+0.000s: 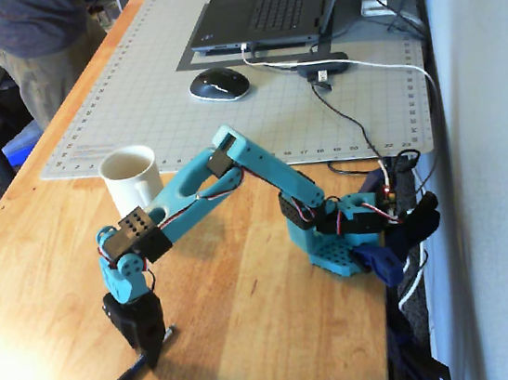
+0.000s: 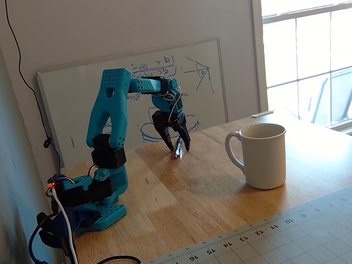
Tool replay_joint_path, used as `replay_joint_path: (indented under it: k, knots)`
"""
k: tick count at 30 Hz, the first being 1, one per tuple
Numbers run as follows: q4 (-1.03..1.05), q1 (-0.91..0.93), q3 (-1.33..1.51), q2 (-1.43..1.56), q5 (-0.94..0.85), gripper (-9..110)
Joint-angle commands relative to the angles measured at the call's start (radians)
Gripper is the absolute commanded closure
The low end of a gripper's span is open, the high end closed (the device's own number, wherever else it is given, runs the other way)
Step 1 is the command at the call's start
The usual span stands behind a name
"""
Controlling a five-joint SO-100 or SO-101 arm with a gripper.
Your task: Grasp a pen and put it in a mug.
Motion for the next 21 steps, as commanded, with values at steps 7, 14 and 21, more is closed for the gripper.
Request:
replay_joint_path:
  k: [7,14,21]
  knots:
    - [-0.008,0.037,-0.063,0.021,0.009,101]
    - [-0.009,0.043,-0.063,0.032,0.002,100]
    - [-0.011,0.089,-0.055,0.123,-0.003,100]
